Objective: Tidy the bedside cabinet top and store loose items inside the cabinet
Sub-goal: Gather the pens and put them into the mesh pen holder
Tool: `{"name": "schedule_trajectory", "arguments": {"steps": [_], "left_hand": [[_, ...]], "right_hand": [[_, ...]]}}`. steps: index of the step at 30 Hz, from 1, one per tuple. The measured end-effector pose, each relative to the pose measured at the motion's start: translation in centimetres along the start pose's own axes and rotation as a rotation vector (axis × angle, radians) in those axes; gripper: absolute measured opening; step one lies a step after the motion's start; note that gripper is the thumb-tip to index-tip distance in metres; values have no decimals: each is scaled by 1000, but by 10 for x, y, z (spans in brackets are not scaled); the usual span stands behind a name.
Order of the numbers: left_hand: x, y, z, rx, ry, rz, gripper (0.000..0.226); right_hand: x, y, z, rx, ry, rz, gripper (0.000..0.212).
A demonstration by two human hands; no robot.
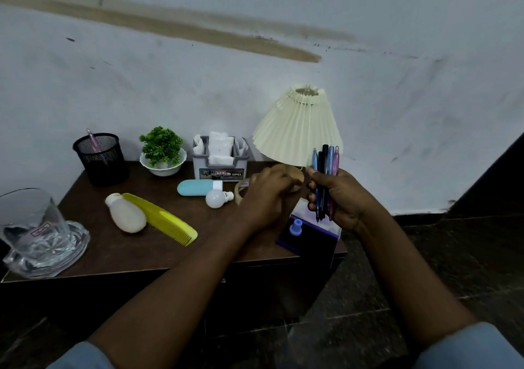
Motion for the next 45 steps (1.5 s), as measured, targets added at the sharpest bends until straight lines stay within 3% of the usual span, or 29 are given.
{"name": "schedule_trajectory", "arguments": {"steps": [2, 4, 13, 25, 35, 40, 45], "left_hand": [[-1, -5, -23, -379, 224, -139, 36], [-6, -12, -35, -749, 301, -316, 35], [-34, -31, -74, -1360, 457, -476, 27], [-73, -50, -109, -1190, 446, -472, 25], [-124, -88, -156, -1026, 604, -605, 24], [-144, -91, -168, -1068, 563, -661, 27], [-156, -90, -184, -949, 532, -669, 19]], "right_hand": [[1, -1, 3, 5, -12, -8, 14], [2, -3, 8, 11, -32, -23, 14], [4, 4, 40, 27, -136, 1, 26], [19, 28, 129, 50, -438, 197, 31], [49, 48, 204, 111, -567, 167, 21], [60, 59, 236, 89, -613, 151, 23], [64, 61, 256, 102, -646, 118, 28]]}}
Point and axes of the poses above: each hand's wrist, its own x-axis towards the middle knuckle, its own z-axis out of the palm, y = z × x, the point moved 4 cm from there along x, towards the middle knuckle, and after that the axes turned 9 degrees about -y, right-handed, at the moved point
